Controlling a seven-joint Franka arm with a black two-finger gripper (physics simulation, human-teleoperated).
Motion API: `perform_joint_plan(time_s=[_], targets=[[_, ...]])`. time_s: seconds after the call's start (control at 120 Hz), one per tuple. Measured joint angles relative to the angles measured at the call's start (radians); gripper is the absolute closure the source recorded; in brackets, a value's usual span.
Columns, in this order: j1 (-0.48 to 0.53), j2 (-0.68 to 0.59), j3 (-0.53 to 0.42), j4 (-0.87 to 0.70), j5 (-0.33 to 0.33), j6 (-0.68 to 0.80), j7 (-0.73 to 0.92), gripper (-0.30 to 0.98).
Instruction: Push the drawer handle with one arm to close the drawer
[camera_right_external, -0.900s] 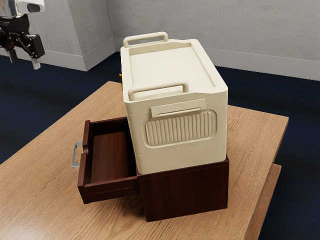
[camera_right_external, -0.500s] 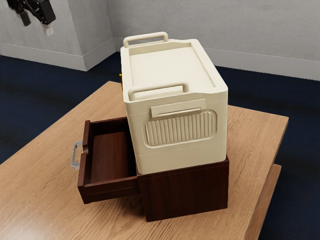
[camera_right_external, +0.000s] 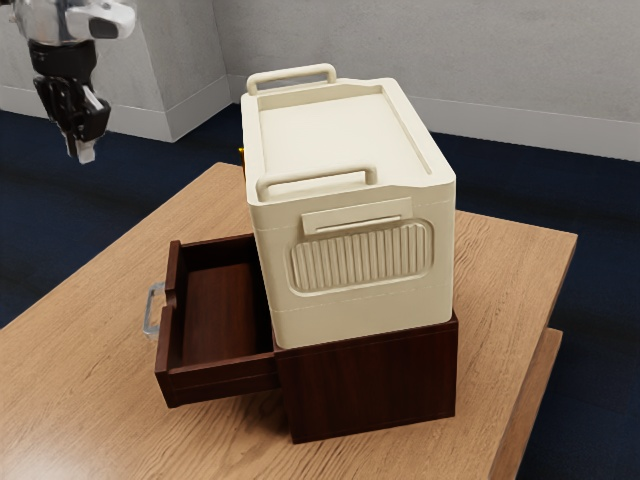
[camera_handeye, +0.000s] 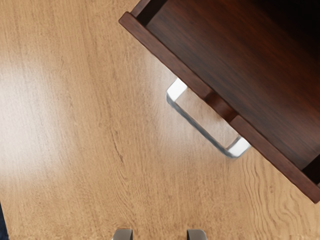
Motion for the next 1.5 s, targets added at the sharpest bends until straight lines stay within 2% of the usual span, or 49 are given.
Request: perform_joint_plan(time_s=[0.275, 0.533, 0.817, 1.058, 1.5], targets=[[0.110, -0.166, -0.031, -0.407, 0.022, 0.145, 0.001, 0.75], [0.116, -0.177, 0.064, -0.665, 0.035, 0.386, 0.034, 0.78], [0.106, -0.062, 0.097, -0.769, 0.037, 0.697, 0.097, 0.78], [0.056, -0.048, 0.099, -0.834, 0.062, 0.885, 0.148, 0.78], [-0.039, -0.065, 0.087, -0.867, 0.065, 1.016, 0.215, 0.79]])
